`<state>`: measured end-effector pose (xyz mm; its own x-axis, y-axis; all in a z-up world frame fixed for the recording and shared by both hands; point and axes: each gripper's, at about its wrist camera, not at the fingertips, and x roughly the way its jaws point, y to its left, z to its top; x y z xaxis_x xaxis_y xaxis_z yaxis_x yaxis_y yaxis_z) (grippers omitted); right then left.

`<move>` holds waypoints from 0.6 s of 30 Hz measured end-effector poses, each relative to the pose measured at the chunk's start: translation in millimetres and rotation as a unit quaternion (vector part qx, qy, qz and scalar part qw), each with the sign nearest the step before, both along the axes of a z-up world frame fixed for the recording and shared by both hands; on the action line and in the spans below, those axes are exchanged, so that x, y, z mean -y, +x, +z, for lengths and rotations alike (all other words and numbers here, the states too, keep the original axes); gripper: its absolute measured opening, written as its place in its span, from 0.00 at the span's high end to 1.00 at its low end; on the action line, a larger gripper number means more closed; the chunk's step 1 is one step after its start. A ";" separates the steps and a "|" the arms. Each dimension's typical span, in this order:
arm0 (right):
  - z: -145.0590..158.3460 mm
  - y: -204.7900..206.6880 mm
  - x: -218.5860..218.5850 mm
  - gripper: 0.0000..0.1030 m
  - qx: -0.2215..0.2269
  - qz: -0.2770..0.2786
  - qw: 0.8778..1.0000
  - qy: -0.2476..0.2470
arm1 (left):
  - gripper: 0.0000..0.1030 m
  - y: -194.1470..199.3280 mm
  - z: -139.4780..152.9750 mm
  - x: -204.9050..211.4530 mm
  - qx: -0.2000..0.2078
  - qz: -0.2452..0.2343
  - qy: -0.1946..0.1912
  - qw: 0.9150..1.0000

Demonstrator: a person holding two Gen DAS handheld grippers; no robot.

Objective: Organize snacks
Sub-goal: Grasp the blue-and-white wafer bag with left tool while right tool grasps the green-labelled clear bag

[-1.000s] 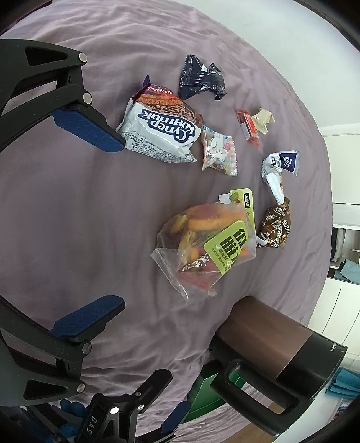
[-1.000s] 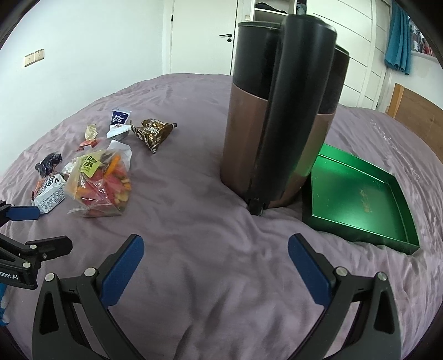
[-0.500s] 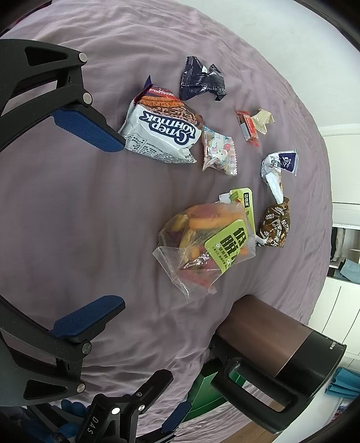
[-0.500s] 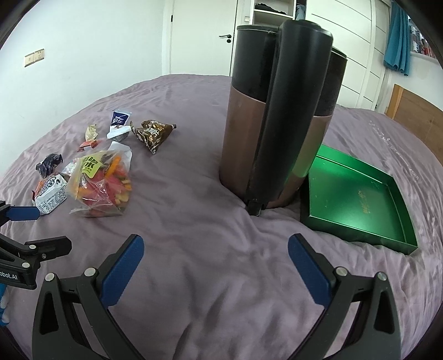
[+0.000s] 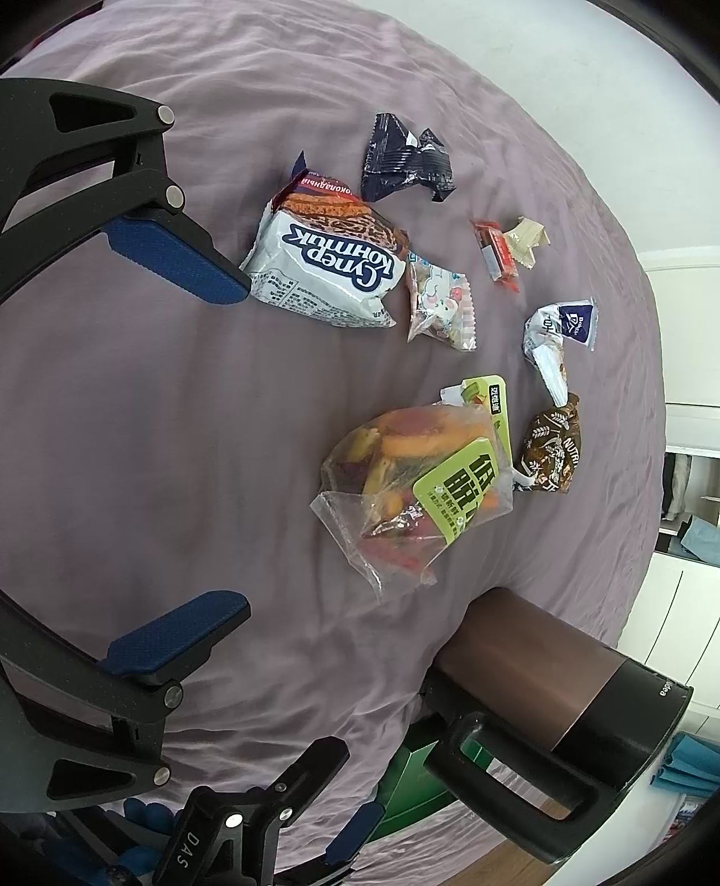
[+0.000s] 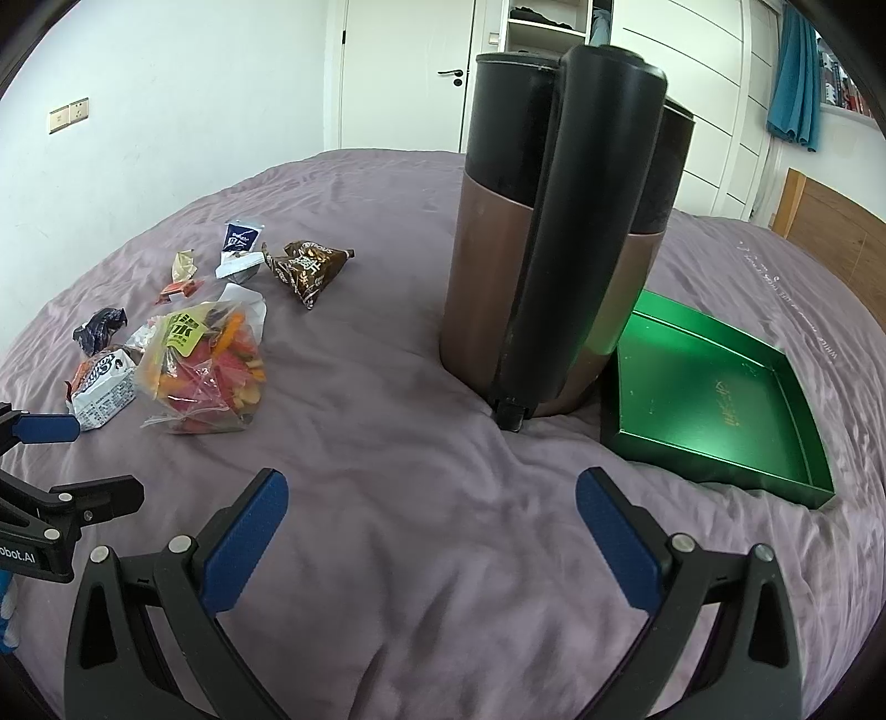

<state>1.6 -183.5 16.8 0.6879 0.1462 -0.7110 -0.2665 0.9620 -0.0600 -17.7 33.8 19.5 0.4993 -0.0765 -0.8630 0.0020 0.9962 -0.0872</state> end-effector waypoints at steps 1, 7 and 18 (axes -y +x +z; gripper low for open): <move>0.5 -0.7 -0.1 0.00 0.001 0.000 1.000 0.000 | 0.01 -0.1 0.2 -0.1 0.000 0.000 0.000 1.000; 4.1 -3.8 -3.0 0.00 0.003 0.002 1.000 -0.002 | 0.01 -3.6 3.3 -2.6 0.001 -0.003 -0.005 1.000; 25.6 -13.0 -25.1 0.00 0.016 0.026 0.999 0.016 | 0.01 -17.3 23.5 -32.8 0.020 0.007 -0.003 1.000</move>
<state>-11.4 -158.4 42.4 0.7015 0.2050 -0.6825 -0.3154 0.9481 -0.0395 -35.0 66.6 43.0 0.5352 -0.0748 -0.8414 -0.0075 0.9956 -0.0933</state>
